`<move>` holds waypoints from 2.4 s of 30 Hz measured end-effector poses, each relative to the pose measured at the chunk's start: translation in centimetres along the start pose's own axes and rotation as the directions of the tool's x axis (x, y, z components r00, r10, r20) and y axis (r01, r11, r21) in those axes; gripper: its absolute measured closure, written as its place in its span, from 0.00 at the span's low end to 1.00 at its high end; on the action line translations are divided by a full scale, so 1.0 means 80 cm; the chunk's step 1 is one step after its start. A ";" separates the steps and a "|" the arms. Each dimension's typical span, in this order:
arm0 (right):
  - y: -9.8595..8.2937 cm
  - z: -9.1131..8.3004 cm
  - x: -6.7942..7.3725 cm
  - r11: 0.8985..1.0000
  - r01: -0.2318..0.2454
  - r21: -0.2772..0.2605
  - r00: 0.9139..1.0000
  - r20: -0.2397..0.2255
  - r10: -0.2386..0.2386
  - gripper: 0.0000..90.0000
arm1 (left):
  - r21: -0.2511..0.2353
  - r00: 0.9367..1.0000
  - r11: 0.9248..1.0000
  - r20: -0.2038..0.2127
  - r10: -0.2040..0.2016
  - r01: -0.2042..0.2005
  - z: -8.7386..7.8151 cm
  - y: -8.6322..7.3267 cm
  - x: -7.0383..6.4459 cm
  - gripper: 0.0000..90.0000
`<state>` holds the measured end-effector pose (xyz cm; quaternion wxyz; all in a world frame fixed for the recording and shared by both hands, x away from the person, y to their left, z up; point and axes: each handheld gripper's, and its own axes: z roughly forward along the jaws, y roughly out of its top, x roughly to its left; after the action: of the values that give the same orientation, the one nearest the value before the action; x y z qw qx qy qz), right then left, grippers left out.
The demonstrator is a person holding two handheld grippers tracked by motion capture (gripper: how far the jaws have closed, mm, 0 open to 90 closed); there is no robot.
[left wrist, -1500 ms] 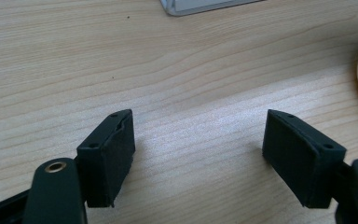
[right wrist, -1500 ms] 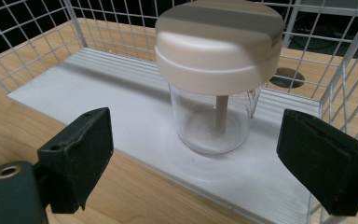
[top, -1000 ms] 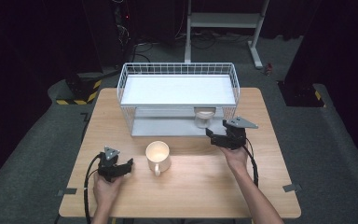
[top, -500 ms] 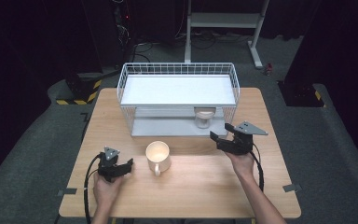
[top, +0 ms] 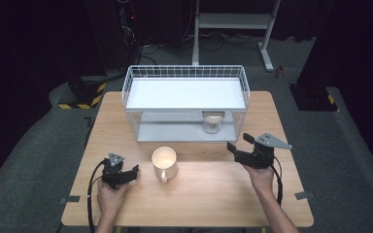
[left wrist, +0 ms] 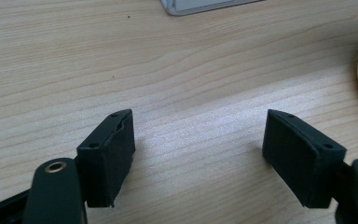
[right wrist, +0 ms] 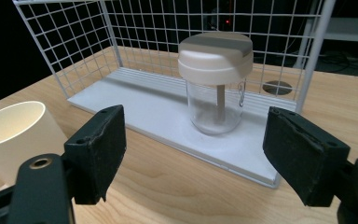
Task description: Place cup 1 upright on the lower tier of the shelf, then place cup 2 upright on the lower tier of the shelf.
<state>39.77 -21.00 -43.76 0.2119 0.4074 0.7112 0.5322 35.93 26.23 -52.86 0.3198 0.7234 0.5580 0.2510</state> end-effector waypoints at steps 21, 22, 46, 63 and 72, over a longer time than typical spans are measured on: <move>-0.038 -0.046 -0.028 0.999 -0.044 0.011 0.998 0.044 0.043 0.24 | -0.003 1.000 1.000 -0.002 -0.002 0.002 0.000 0.000 0.000 0.28; -0.040 -0.047 -0.029 0.999 -0.044 0.015 0.998 0.045 0.043 0.24 | -0.002 1.000 1.000 -0.001 -0.002 0.002 0.000 0.000 0.000 0.28; -0.090 -0.051 -0.054 0.990 -0.039 0.138 0.986 0.163 0.016 0.25 | -0.003 1.000 1.000 -0.003 -0.003 0.003 0.000 0.000 0.000 0.28; -0.115 -0.030 -0.068 0.941 -0.039 0.335 0.970 0.239 -0.045 0.28 | 0.000 1.000 1.000 -0.001 -0.001 0.001 0.000 0.000 0.000 0.28; -0.114 -0.025 -0.069 0.922 -0.038 0.385 0.968 0.243 -0.062 0.28 | 0.001 1.000 1.000 -0.007 -0.008 0.008 0.001 0.001 -0.001 0.27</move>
<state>38.24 -27.54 -52.31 0.2190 0.5008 0.7720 0.3245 36.00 26.12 -52.85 0.3184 0.7204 0.5623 0.2519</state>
